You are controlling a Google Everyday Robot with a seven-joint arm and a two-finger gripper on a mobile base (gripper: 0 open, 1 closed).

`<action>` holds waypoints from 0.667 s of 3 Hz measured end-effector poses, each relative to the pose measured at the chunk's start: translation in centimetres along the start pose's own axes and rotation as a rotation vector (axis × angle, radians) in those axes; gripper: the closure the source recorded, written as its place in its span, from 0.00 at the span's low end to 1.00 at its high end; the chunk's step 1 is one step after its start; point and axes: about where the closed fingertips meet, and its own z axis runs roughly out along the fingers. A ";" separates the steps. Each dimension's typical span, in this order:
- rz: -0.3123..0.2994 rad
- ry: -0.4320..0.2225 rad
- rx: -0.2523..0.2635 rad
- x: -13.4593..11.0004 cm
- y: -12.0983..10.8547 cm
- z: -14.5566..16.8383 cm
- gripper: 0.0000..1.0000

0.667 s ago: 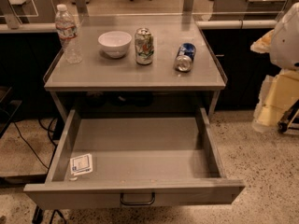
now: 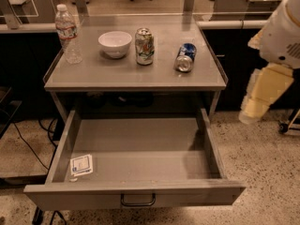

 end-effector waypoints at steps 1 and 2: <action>0.088 0.029 0.035 -2.2 -2.5 0.9 0.00; 0.088 0.028 0.035 -2.2 -2.5 0.9 0.00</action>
Offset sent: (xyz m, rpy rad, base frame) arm 0.0268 0.0101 0.0010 -0.0112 -0.0036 -0.0789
